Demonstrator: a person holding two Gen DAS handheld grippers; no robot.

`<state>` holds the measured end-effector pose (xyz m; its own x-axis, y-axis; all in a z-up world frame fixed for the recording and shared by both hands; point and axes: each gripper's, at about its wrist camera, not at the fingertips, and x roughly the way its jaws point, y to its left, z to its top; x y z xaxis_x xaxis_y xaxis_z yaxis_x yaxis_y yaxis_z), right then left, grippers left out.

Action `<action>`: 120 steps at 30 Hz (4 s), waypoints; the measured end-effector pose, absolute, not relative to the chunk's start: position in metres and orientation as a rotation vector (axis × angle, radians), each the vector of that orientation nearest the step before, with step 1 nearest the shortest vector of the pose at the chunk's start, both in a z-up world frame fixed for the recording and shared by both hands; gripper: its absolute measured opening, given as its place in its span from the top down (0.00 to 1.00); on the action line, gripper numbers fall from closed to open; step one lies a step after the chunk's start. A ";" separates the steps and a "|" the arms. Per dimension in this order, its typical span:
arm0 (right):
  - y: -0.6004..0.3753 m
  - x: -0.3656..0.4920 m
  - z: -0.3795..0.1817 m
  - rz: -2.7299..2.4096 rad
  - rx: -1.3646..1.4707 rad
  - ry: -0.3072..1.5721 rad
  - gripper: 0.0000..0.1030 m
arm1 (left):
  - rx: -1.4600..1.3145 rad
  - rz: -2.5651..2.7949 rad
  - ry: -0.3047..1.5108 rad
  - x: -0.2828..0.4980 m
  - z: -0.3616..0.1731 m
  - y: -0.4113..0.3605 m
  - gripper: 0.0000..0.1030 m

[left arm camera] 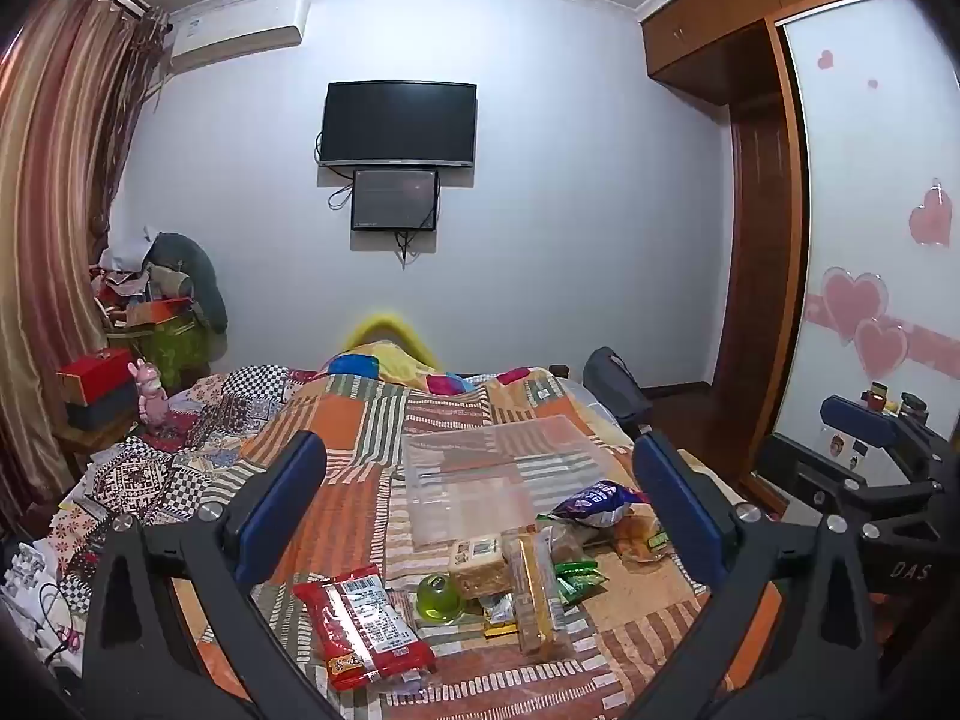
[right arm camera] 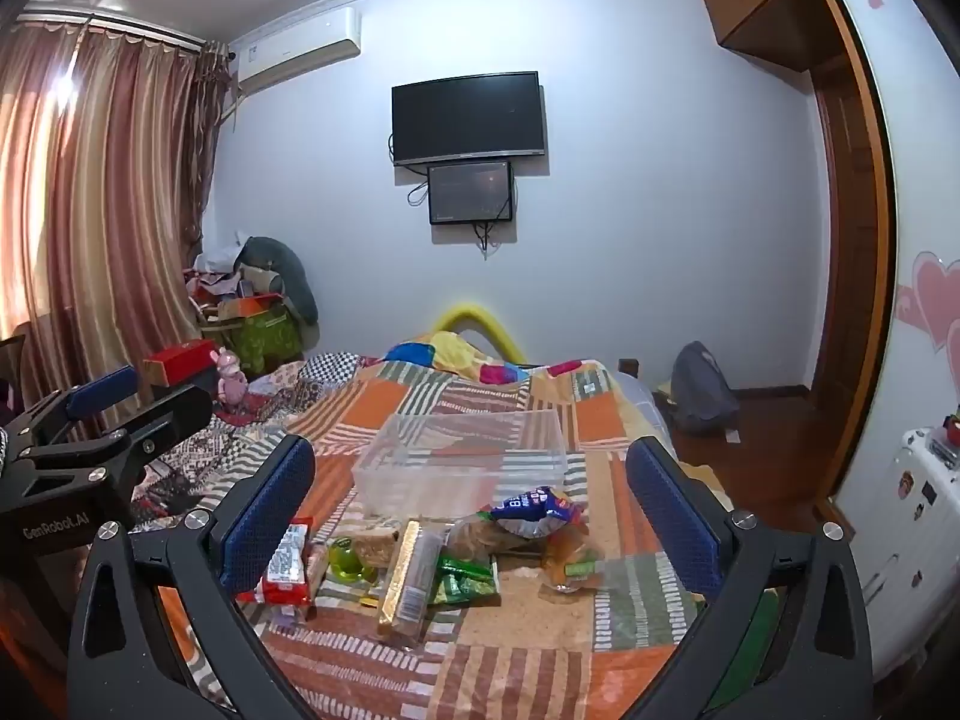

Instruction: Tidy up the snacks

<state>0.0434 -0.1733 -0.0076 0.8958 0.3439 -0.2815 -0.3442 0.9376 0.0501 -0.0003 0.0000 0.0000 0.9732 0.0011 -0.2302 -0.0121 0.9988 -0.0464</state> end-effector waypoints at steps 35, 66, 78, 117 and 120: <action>-0.175 0.044 -0.006 0.351 0.009 0.295 0.00 | -0.051 -0.007 0.257 -0.001 0.001 0.002 0.00; -0.177 0.044 -0.003 0.351 0.017 0.292 0.00 | -0.050 -0.008 0.257 0.001 -0.001 0.003 0.00; -0.177 0.043 -0.004 0.353 0.016 0.292 0.00 | -0.050 -0.020 0.256 0.002 -0.001 0.000 0.00; -0.146 0.120 -0.080 0.436 -0.010 0.655 0.48 | -0.126 0.078 0.651 0.077 -0.119 0.109 0.44; -0.136 0.129 -0.095 0.456 -0.016 0.705 0.48 | -0.136 0.081 0.715 0.083 -0.142 0.115 0.40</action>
